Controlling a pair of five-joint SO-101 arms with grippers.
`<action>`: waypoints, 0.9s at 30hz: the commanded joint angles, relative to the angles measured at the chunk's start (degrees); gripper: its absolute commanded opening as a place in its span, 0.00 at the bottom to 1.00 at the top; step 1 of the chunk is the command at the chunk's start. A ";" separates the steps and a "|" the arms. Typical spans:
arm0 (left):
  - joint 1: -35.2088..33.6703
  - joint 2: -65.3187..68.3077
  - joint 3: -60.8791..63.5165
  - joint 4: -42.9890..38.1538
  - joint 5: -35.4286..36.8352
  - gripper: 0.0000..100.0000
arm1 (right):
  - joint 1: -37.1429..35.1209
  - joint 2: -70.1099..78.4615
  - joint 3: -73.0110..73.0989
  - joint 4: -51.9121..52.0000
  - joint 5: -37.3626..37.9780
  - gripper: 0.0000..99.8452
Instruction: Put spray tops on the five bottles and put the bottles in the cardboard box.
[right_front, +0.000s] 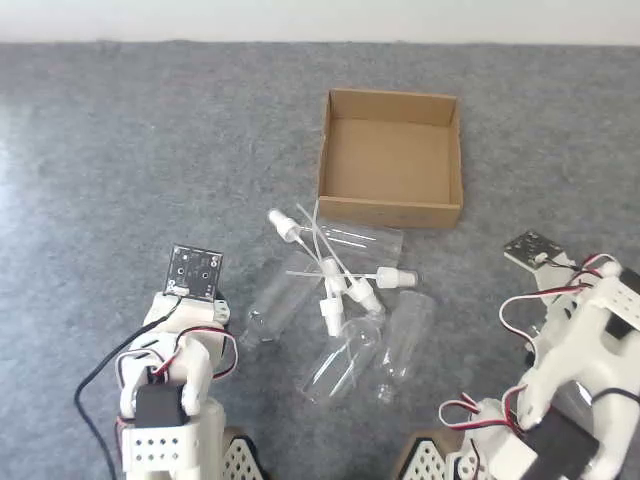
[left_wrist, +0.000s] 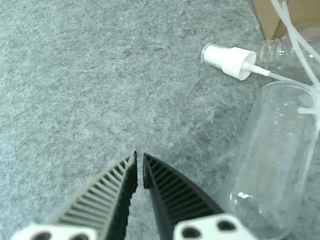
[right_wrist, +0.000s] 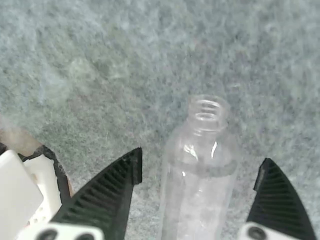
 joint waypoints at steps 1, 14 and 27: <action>-0.18 -1.05 -0.57 -1.67 -0.70 0.02 | 0.75 0.22 1.93 -3.12 -0.35 0.33; -0.18 -1.05 -0.57 -1.67 -0.70 0.02 | 3.38 -0.48 3.25 -5.14 -0.35 0.15; -0.18 -1.05 -0.57 -1.67 -0.70 0.02 | -1.63 -0.57 -6.15 8.84 -1.67 0.14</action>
